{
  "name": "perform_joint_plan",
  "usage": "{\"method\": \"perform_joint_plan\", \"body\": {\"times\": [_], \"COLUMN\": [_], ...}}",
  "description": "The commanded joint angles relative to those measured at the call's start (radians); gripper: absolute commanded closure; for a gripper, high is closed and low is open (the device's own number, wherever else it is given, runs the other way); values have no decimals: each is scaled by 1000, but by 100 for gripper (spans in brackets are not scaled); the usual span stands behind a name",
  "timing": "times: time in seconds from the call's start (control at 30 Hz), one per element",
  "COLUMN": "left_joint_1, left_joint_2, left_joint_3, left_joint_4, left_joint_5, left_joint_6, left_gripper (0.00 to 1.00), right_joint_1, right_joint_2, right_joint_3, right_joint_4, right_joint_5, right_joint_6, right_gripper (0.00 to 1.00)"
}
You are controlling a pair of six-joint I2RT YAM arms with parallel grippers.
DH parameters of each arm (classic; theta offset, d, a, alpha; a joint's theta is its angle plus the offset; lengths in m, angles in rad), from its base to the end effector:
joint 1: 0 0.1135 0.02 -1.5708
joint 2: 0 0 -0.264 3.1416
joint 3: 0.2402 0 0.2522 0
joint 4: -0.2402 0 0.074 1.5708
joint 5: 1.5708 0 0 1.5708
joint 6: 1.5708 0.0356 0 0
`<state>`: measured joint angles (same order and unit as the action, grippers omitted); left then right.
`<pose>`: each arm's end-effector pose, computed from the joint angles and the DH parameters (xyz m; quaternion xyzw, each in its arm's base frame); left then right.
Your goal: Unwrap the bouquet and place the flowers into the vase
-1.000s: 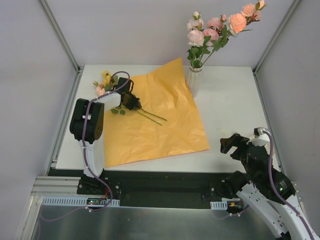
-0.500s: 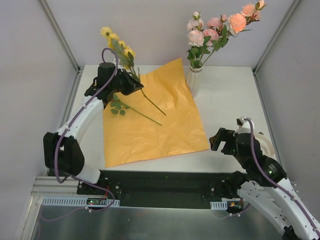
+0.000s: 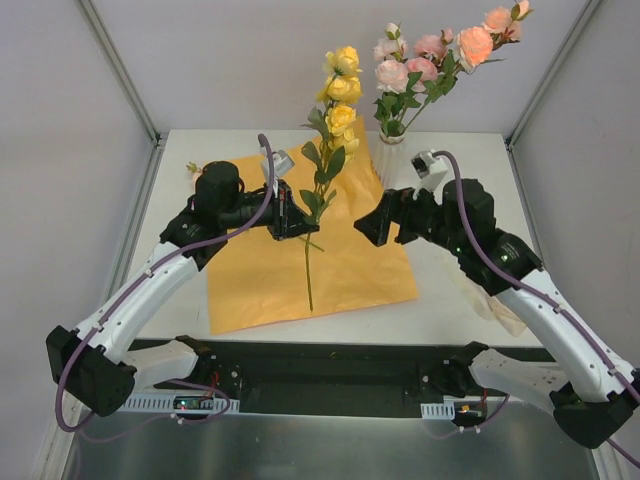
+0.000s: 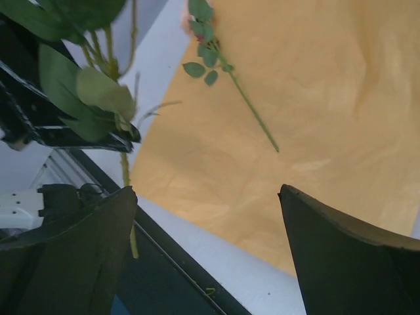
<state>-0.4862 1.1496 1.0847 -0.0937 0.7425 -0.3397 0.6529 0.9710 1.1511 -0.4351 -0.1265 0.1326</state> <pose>0.2181 -0.1425 0.3826 0.2867 0.6899 -0.4955 0.4431 0.1617 0.1293 0.4068 -0.2405 0.7532 0.2798 0.5446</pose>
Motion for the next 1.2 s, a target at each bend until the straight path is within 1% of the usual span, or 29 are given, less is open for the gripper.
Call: {"method": "perform_joint_plan", "body": {"times": [0.0,0.07,0.23,0.3,0.4,0.57,0.67,0.7,0.77,0.8,0.87,0.9,0.97,1.0,1.03,1.07,1.1,1.17], "left_joint_1": [-43,-57,-68,-74,-78,-80,-80,-80,-80,-80,-78,-80,-78,-78,-78,-77,-74,-69], "left_joint_2": [-28,-18,-5,-4,-1,9,15,16,19,19,21,22,25,27,27,25,24,19], "left_joint_3": [-14,-5,-2,-2,-6,-5,-8,-8,-6,-5,-3,0,4,12,15,17,20,20], "left_joint_4": [38,38,37,37,37,37,37,37,32,29,17,14,2,-7,-15,-32,-37,-54], "left_joint_5": [75,106,110,106,90,86,78,77,70,64,52,51,40,35,26,17,-9,-40], "left_joint_6": [123,114,96,94,93,88,91,91,94,97,107,108,111,113,117,120,123,123], "left_gripper": [100,100,100,100,100,100,100,100,100,100,100,100,100,100,96,85,80,65], "right_joint_1": [31,54,112,131,145,169,177,175,175,175,175,175,175,175,172,174,172,165], "right_joint_2": [52,64,84,103,135,178,195,201,204,202,204,207,213,219,222,224,227,229], "right_joint_3": [88,84,39,36,48,68,82,84,87,84,84,91,104,117,127,134,143,174], "right_joint_4": [183,257,399,414,420,430,429,421,417,414,414,414,414,415,415,415,414,411], "right_joint_5": [-145,-137,-65,7,42,97,119,158,186,195,211,212,196,189,188,194,203,226], "right_joint_6": [2,16,32,35,48,59,64,62,59,58,55,52,42,29,19,10,-14,-46], "right_gripper": [7,7,8,9,16,21,27,33,42,50,57,64,72,83,90,96,99,99]}}
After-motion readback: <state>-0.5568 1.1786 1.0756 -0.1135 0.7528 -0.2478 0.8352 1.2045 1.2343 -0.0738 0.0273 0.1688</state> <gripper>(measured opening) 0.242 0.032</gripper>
